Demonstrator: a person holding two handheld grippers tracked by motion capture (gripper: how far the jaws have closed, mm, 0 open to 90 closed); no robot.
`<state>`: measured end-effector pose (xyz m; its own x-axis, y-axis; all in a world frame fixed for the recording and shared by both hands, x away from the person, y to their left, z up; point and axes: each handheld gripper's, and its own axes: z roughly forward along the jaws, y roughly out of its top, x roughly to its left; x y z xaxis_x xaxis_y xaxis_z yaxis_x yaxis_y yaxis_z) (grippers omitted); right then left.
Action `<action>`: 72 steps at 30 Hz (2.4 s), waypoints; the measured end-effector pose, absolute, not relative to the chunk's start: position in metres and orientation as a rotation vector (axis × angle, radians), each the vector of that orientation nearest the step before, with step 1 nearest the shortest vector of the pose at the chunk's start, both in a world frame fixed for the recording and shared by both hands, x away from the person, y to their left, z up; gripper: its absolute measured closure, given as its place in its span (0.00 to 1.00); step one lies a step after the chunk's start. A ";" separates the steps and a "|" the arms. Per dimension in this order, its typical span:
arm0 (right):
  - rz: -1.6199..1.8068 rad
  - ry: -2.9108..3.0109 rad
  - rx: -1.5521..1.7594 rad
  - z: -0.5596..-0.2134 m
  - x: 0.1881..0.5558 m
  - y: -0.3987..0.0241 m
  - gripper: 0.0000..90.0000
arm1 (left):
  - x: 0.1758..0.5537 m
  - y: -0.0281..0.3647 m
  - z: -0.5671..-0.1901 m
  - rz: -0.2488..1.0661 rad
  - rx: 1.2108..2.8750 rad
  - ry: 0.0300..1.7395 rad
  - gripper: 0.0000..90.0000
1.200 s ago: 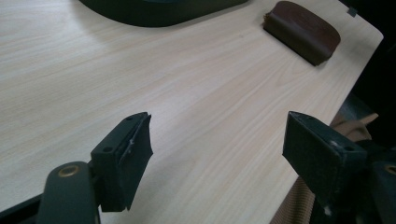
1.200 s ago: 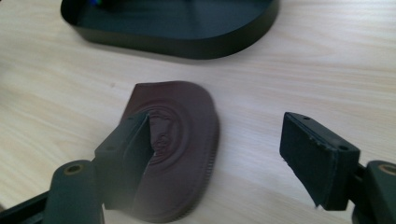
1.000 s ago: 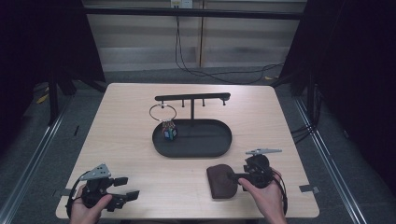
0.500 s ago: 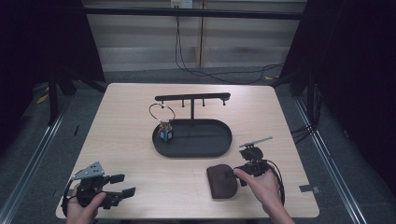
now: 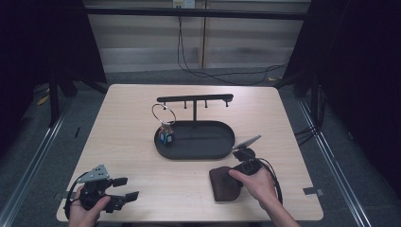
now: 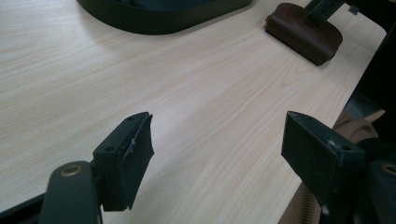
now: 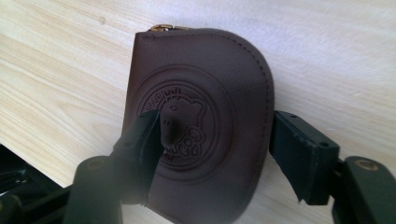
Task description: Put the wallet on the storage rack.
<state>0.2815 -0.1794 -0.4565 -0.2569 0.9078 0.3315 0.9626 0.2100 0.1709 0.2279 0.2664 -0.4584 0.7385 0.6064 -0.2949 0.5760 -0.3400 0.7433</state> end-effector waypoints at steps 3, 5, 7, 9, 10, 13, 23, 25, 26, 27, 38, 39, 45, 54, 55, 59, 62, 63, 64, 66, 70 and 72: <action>-0.509 -2.260 -1.821 -0.463 0.284 -0.180 0.41 | 0.228 0.267 -0.459 0.038 2.022 0.899 0.27; -0.513 -2.242 -1.820 -0.465 0.285 -0.181 0.41 | 0.228 0.266 -0.459 0.038 2.029 0.894 0.27; -0.512 -2.240 -1.824 -0.465 0.284 -0.181 0.43 | 0.228 0.265 -0.459 0.034 2.031 0.895 0.27; -0.510 -2.241 -1.821 -0.465 0.285 -0.181 0.44 | 0.228 0.264 -0.459 0.033 2.032 0.893 0.27; -0.509 -2.240 -1.820 -0.465 0.285 -0.181 0.44 | 0.228 0.264 -0.459 0.034 2.036 0.890 0.27; -0.521 -2.234 -1.815 -0.465 0.285 -0.182 0.47 | 0.228 0.265 -0.459 0.034 2.035 0.891 0.27; -0.603 -2.139 -1.805 -0.465 0.292 -0.198 0.72 | 0.229 0.263 -0.461 0.029 2.042 0.893 0.27; -0.611 -2.128 -1.790 -0.466 0.294 -0.201 0.74 | 0.229 0.263 -0.461 0.022 2.044 0.893 0.27; -0.610 -2.130 -1.784 -0.466 0.294 -0.201 0.74 | 0.229 0.263 -0.461 0.018 2.047 0.893 0.27; -0.609 -2.138 -1.781 -0.466 0.295 -0.201 0.77 | 0.229 0.263 -0.461 0.015 2.044 0.894 0.27; -0.641 -2.161 -1.782 -0.455 0.296 -0.202 0.85 | 0.230 0.264 -0.461 0.019 2.046 0.895 0.27; -0.643 -2.171 -1.783 -0.454 0.296 -0.202 0.85 | 0.230 0.264 -0.461 0.019 2.047 0.895 0.27; -0.617 -2.237 -1.770 -0.444 0.296 -0.196 0.87 | 0.230 0.263 -0.462 0.012 2.049 0.896 0.27; -0.585 -2.318 -1.763 -0.424 0.298 -0.190 0.92 | 0.230 0.263 -0.462 0.014 2.047 0.896 0.27; -0.578 -2.335 -1.763 -0.422 0.297 -0.190 0.92 | 0.230 0.264 -0.462 0.011 2.047 0.896 0.27; -0.563 -2.373 -1.762 -0.417 0.297 -0.188 0.92 | 0.231 0.264 -0.462 0.013 2.051 0.894 0.27; -0.521 -2.404 -1.760 -0.413 0.299 -0.186 0.92 | 0.232 0.263 -0.463 0.005 2.052 0.893 0.27; -0.509 -2.414 -1.747 -0.412 0.300 -0.185 0.92 | 0.232 0.263 -0.463 0.009 2.055 0.893 0.27; -0.499 -2.427 -1.740 -0.411 0.301 -0.184 0.92 | 0.232 0.263 -0.463 0.008 2.055 0.892 0.27; -0.457 -2.448 -1.729 -0.408 0.302 -0.183 0.93 | 0.232 0.263 -0.463 0.009 2.052 0.895 0.27; -0.420 -2.486 -1.722 -0.400 0.302 -0.181 0.93 | 0.232 0.264 -0.463 0.010 2.050 0.889 0.27; -0.417 -2.495 -1.726 -0.395 0.302 -0.181 0.93 | 0.232 0.263 -0.463 0.006 2.052 0.888 0.27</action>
<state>0.3024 -0.1812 -0.3953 -0.3623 0.9062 0.2179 0.9278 0.3284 0.1769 0.2317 0.2632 -0.4628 0.7448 0.5917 -0.3085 0.5872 -0.3617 0.7241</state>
